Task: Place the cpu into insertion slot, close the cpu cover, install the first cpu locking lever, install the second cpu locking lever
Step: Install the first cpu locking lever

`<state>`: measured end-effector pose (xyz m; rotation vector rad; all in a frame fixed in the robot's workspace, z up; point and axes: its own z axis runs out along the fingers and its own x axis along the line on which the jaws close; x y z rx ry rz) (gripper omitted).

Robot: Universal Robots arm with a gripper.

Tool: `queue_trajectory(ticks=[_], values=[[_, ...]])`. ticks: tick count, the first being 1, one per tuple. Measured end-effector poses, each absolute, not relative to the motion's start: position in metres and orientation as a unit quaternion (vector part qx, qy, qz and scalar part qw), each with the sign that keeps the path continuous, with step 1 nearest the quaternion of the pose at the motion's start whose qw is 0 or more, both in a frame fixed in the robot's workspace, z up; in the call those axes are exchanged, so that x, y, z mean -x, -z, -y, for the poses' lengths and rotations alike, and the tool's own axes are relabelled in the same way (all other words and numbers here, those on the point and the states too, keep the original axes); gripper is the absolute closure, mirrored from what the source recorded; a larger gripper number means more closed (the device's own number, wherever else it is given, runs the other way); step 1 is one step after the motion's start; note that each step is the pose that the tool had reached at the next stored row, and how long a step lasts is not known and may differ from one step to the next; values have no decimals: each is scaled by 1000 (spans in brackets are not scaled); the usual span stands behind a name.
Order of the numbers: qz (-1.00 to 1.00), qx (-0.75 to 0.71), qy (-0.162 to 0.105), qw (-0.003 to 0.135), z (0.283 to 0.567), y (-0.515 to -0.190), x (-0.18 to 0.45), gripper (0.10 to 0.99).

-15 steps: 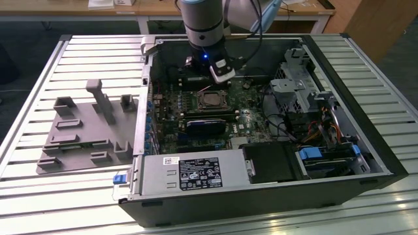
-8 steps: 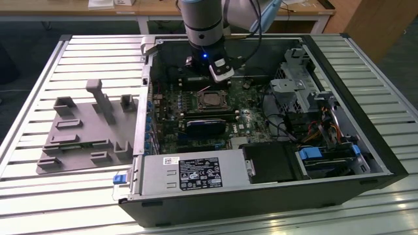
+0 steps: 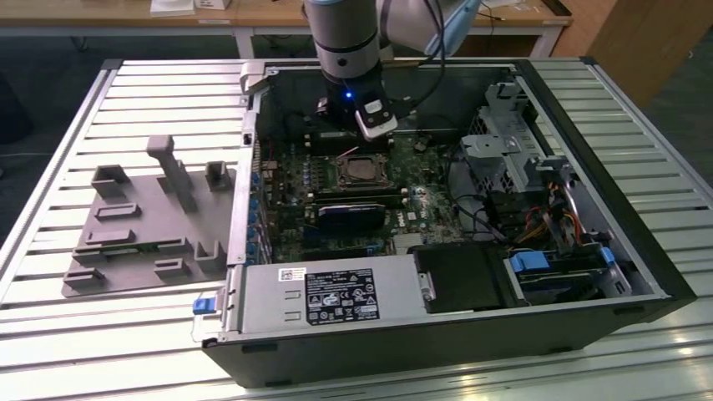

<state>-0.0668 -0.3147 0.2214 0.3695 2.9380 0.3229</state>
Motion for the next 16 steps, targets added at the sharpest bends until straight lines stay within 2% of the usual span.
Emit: queue_trajectory(ticks=[16], values=[[-983,-135,-87,88,305,-216,67,984]])
